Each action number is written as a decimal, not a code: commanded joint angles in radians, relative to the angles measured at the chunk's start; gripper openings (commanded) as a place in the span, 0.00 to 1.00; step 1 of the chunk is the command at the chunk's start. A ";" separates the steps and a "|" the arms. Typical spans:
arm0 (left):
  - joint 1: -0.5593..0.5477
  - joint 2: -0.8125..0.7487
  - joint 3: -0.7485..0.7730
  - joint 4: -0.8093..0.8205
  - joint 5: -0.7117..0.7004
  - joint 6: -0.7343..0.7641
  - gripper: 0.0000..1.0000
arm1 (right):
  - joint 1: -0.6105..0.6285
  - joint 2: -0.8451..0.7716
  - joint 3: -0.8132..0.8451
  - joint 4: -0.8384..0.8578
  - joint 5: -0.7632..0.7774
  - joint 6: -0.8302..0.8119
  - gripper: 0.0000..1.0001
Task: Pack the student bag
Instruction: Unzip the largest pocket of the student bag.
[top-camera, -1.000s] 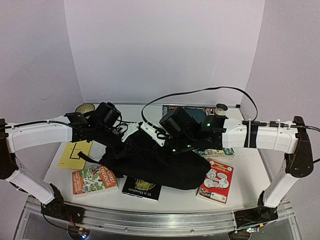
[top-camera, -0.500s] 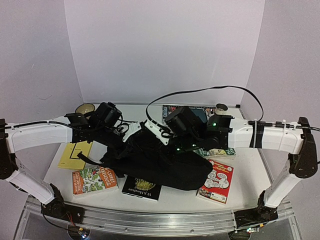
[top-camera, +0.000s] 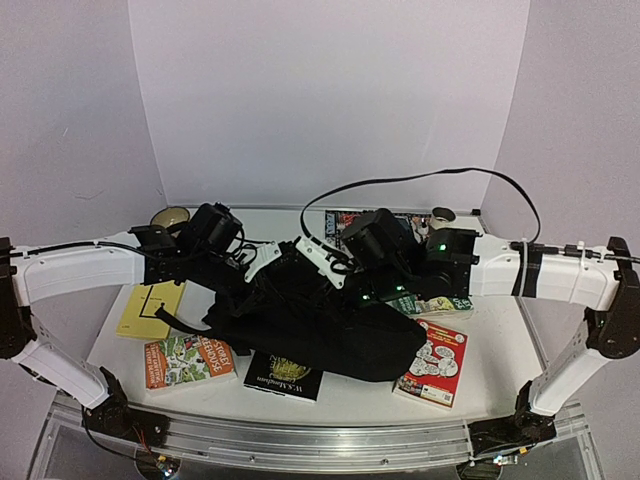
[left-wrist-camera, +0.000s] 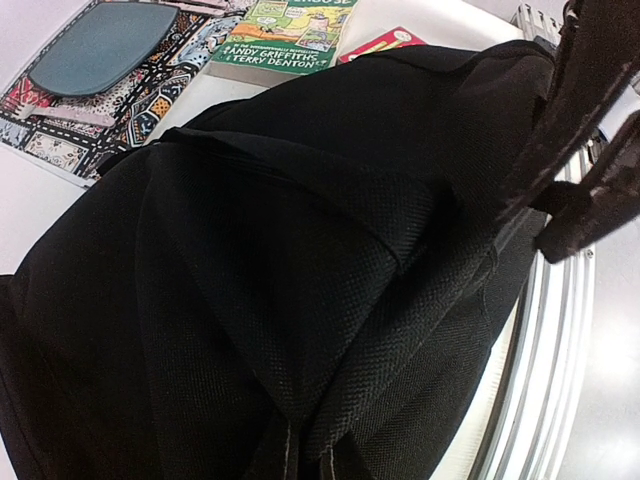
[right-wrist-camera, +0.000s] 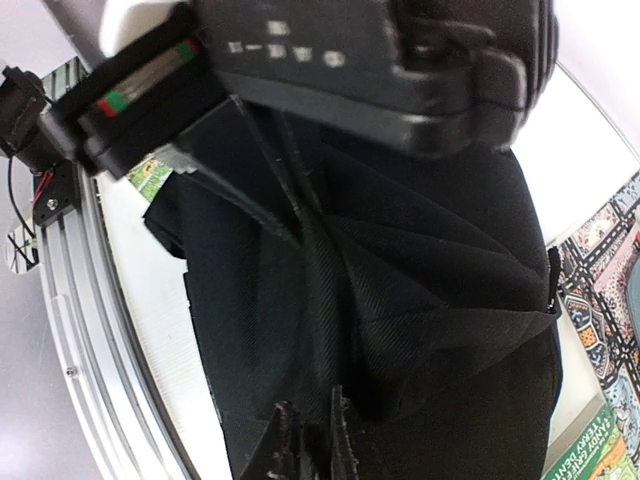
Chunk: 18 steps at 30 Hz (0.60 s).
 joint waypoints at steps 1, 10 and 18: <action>0.010 -0.010 0.068 0.062 0.017 -0.016 0.00 | 0.006 -0.037 -0.002 -0.016 -0.045 0.011 0.15; 0.011 -0.028 0.058 0.062 -0.014 -0.018 0.00 | 0.006 -0.049 -0.007 -0.013 -0.075 0.013 0.00; 0.013 -0.050 0.046 0.037 -0.212 -0.014 0.00 | 0.005 -0.142 -0.060 -0.024 -0.060 -0.007 0.00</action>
